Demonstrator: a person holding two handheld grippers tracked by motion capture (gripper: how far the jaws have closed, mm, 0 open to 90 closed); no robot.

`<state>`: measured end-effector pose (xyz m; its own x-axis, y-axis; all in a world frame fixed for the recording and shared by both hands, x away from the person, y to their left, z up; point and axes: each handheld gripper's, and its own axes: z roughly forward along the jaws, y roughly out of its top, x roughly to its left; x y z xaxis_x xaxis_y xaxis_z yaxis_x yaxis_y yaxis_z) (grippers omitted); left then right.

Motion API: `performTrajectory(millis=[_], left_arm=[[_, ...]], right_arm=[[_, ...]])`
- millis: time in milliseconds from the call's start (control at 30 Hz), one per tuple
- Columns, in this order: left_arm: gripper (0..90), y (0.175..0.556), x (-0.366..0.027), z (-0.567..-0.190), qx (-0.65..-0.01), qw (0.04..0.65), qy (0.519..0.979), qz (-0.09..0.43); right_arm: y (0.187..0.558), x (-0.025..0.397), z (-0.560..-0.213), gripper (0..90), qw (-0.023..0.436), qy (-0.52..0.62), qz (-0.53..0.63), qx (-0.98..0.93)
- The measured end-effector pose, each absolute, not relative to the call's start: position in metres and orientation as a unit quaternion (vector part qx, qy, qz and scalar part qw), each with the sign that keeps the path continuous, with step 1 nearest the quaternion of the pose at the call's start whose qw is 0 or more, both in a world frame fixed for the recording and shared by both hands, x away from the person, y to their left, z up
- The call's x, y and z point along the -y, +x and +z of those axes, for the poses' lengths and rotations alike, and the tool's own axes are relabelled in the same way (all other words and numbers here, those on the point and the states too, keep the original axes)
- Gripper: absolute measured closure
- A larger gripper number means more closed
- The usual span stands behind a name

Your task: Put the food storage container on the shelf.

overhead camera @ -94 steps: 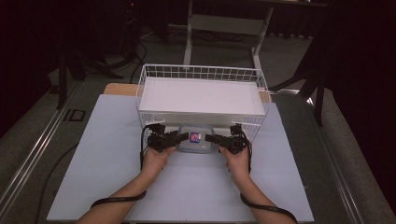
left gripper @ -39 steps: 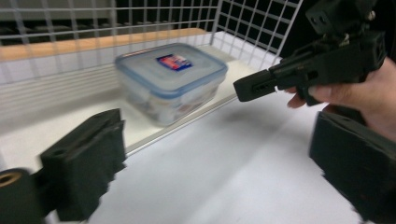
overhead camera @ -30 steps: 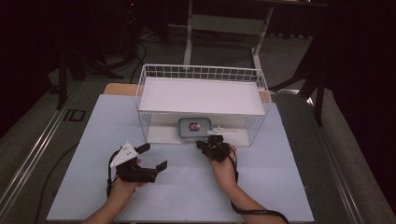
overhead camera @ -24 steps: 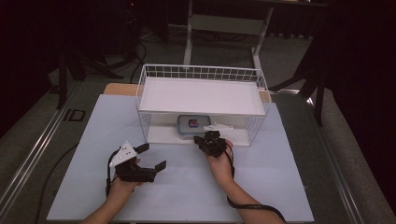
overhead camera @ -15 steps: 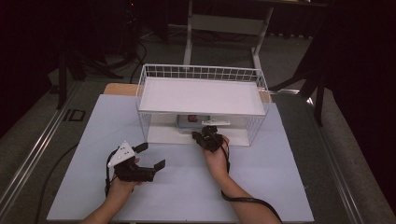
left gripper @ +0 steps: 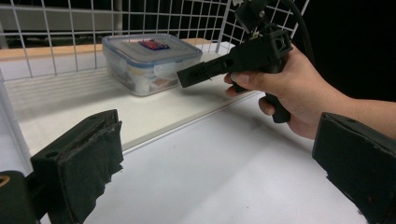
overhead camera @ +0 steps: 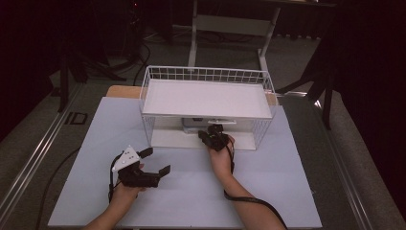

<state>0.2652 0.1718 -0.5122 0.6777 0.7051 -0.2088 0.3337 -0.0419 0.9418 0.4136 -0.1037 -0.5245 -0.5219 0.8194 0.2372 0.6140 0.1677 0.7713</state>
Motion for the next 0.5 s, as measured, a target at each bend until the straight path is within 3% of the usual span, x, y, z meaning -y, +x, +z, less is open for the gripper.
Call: performTrajectory(millis=[500], left_arm=[[2.5,0.2648,-0.1705,-0.5117,-0.367,0.583,0.707,0.160]], right_arm=[[0.4116,0.0961,-0.5221,85.5,0.122,0.457,0.439,-0.764]])
